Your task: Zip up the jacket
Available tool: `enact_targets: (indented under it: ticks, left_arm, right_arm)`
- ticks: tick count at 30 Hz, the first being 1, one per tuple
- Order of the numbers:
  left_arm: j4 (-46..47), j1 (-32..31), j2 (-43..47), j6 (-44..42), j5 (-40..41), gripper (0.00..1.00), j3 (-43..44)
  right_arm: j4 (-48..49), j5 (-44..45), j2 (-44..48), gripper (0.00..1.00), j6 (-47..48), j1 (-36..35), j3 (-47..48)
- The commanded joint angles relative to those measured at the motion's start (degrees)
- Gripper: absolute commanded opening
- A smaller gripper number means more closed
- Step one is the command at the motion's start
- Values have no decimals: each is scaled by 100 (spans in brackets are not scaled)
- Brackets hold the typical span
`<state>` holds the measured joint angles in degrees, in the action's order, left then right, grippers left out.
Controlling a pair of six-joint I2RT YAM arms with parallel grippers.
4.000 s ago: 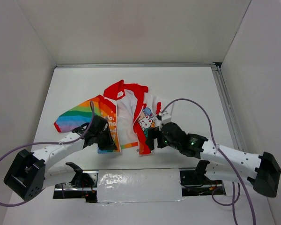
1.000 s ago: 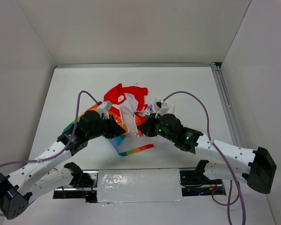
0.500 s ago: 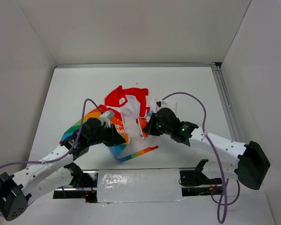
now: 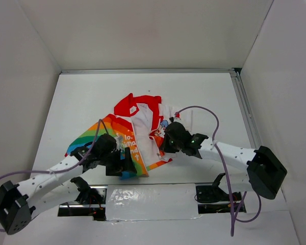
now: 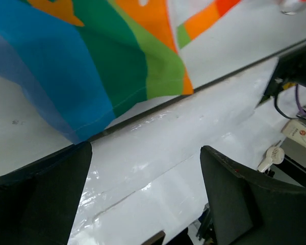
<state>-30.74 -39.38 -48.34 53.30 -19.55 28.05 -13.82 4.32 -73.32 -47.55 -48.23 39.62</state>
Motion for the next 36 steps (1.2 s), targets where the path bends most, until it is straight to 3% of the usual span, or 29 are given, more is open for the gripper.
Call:
enact_targets:
  ticks: [1, 4, 14, 26, 32, 35, 36]
  left_arm:
    - [-266, -61, -709, 287, 66, 99, 393]
    - [-46, -228, -1124, 207, -5, 99, 718]
    - [-609, -729, -2390, 1393, -84, 99, 1413]
    - [-766, -896, -4095, 1526, 126, 99, 2459]
    - [-907, -897, -4561, 1657, 241, 86, 2565]
    - [-1030, -905, -4649, 1736, 364, 74, 2635]
    - [-1074, -905, -4650, 1763, 416, 65, 2687]
  right_arm:
    - [21, 210, -7, 0, 53, -55, -77]
    - [-120, 333, 2, 0, 18, -73, -42]
    - [29, 333, 459, 0, -334, -90, -507]
    - [-138, 588, 986, 0, -430, -99, -823]
    - [-120, 579, 1057, 0, -448, -73, -912]
    - [-94, 570, 1074, 0, -431, -73, -929]
    - [-120, 570, 1074, 0, -431, -73, -921]
